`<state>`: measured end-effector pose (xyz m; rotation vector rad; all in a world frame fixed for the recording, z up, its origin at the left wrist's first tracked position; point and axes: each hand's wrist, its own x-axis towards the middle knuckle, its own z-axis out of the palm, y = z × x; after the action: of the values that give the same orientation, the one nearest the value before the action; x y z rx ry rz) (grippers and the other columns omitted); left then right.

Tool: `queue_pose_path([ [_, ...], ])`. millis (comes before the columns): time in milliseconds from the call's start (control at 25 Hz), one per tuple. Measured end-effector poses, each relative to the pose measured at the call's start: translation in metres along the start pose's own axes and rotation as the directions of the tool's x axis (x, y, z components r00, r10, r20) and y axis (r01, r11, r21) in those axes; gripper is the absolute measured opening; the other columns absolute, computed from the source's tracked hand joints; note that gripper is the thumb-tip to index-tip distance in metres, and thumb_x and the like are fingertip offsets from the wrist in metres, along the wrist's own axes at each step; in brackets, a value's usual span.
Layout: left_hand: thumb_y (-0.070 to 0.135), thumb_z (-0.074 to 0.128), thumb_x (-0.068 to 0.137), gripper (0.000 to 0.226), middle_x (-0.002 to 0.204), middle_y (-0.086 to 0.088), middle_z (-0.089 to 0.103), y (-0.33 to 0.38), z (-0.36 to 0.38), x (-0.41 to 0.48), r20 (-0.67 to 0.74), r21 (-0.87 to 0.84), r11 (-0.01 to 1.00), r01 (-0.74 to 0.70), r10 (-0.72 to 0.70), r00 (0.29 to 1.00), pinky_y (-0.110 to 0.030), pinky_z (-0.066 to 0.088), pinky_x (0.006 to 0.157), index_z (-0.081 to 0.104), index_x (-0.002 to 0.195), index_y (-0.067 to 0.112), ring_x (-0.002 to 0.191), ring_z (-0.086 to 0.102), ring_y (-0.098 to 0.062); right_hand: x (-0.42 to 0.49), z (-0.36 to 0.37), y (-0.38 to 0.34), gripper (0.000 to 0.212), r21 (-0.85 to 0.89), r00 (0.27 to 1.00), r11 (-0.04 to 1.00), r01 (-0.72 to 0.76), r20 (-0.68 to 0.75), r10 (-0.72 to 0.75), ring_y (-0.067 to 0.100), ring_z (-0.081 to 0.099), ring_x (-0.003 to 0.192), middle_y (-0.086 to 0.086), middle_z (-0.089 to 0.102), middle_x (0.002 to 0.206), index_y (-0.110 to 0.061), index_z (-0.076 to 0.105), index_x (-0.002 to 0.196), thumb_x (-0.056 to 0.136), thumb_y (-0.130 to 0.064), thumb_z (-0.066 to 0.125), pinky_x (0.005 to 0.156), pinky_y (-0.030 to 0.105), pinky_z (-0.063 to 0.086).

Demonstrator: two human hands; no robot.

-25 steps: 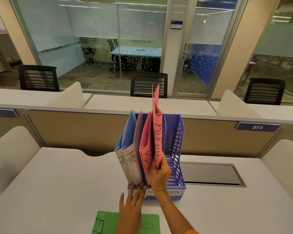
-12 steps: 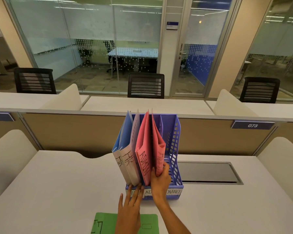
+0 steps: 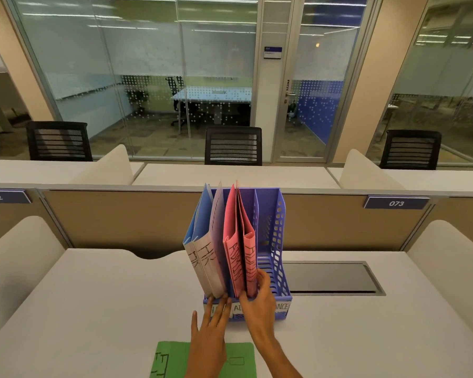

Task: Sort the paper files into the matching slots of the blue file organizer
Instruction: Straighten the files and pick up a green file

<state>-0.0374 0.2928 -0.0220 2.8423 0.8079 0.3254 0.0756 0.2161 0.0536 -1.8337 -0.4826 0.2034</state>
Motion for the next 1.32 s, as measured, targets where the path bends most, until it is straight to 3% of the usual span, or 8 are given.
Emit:
queue_pose_path([
  [80, 0.019, 0.091, 0.039, 0.133, 0.155, 0.011, 0.03, 0.001, -0.011, -0.004, 0.017, -0.011, 1.0, -0.009, 0.01, 1.0, -0.053, 0.041, 0.101, 0.02, 0.151, 0.028, 0.14, 0.027, -0.02, -0.02, -0.009, 0.007, 0.072, -0.034, 1.0, 0.999, -0.007, 0.019, 0.008, 0.011, 0.052, 0.117, -0.006, 0.052, 0.13, -0.025, 0.035, 0.138, 0.078, -0.023, 0.074, 0.092, 0.033, 0.054],
  [240, 0.024, 0.092, 0.038, 0.106, 0.135, 0.008, 0.06, -0.012, -0.016, -0.044, 0.051, -0.031, 0.998, -0.061, 0.063, 0.997, -0.034, 0.0, 0.117, 0.045, 0.133, 0.023, 0.137, 0.021, -0.015, -0.078, -0.033, 0.026, 0.078, -0.171, 0.997, 0.984, 0.051, 0.058, -0.042, 0.008, 0.044, 0.121, -0.015, 0.042, 0.134, -0.022, 0.036, 0.141, 0.074, -0.024, 0.076, 0.098, 0.023, 0.044],
  [320, 0.026, 0.093, 0.036, 0.102, 0.127, 0.007, 0.065, -0.023, -0.016, -0.072, 0.041, -0.096, 0.995, -0.019, 0.023, 0.999, -0.029, 0.019, 0.116, 0.047, 0.127, 0.023, 0.13, 0.046, -0.017, -0.11, -0.042, 0.043, 0.075, -0.228, 0.995, 0.973, 0.023, 0.1, 0.0, 0.01, 0.049, 0.119, -0.026, 0.042, 0.133, -0.027, 0.038, 0.138, 0.072, -0.031, 0.074, 0.097, 0.02, 0.041],
  [440, 0.014, 0.092, 0.047, 0.089, 0.129, 0.002, 0.062, -0.048, -0.011, -0.127, 0.008, -0.254, 0.962, 0.105, -0.107, 0.994, -0.035, 0.053, 0.091, 0.052, 0.127, 0.02, 0.11, 0.067, -0.021, -0.153, -0.051, 0.074, 0.067, -0.288, 0.979, 0.957, -0.018, 0.19, 0.076, 0.013, 0.057, 0.111, -0.029, 0.047, 0.13, -0.046, 0.034, 0.126, 0.065, -0.048, 0.063, 0.091, 0.015, 0.041],
  [640, 0.004, 0.061, 0.085, 0.051, 0.134, 0.003, 0.053, -0.068, -0.035, -0.197, 0.043, -0.389, 0.838, 0.384, -0.4, 0.916, -0.037, 0.042, 0.105, 0.052, 0.135, 0.013, 0.125, 0.052, -0.024, -0.207, -0.061, 0.083, 0.067, -0.437, 0.866, 0.899, 0.011, 0.454, 0.209, 0.015, 0.059, 0.099, -0.006, 0.061, 0.107, -0.071, 0.011, 0.111, 0.067, -0.051, 0.057, 0.077, 0.017, 0.041],
  [800, 0.02, 0.069, 0.084, 0.036, 0.103, 0.0, 0.058, -0.073, -0.047, -0.226, 0.101, -0.52, 0.617, 0.591, -0.642, 0.76, -0.037, 0.05, 0.082, 0.058, 0.118, 0.015, 0.097, 0.058, -0.023, -0.238, -0.063, 0.075, 0.075, -0.546, 0.737, 0.836, 0.053, 0.587, 0.336, 0.016, 0.046, 0.124, 0.001, 0.047, 0.135, -0.028, 0.031, 0.137, 0.074, -0.051, 0.065, 0.102, 0.024, 0.037],
  [1000, 0.025, 0.079, 0.074, 0.035, 0.096, -0.006, 0.062, -0.064, -0.041, -0.234, 0.238, -0.516, 0.513, 0.686, -0.683, 0.691, -0.035, 0.051, 0.079, 0.064, 0.101, 0.011, 0.086, 0.063, -0.021, -0.25, -0.066, 0.071, 0.137, -0.547, 0.687, 0.835, 0.063, 0.631, 0.361, 0.013, 0.033, 0.136, -0.002, 0.03, 0.152, -0.022, 0.013, 0.148, 0.036, -0.095, 0.04, 0.112, 0.025, 0.026],
  [1320, 0.021, 0.092, 0.055, 0.055, 0.088, -0.008, 0.069, -0.049, -0.066, -0.22, 0.375, -0.643, 0.347, 0.683, -0.634, 0.676, -0.035, 0.053, 0.068, 0.051, 0.089, 0.01, 0.077, 0.066, -0.024, -0.265, -0.059, 0.052, 0.129, -0.53, 0.702, 0.848, 0.007, 0.607, 0.373, 0.015, 0.033, 0.136, 0.001, 0.028, 0.153, -0.017, 0.007, 0.149, 0.052, -0.088, 0.052, 0.112, 0.029, 0.029],
])
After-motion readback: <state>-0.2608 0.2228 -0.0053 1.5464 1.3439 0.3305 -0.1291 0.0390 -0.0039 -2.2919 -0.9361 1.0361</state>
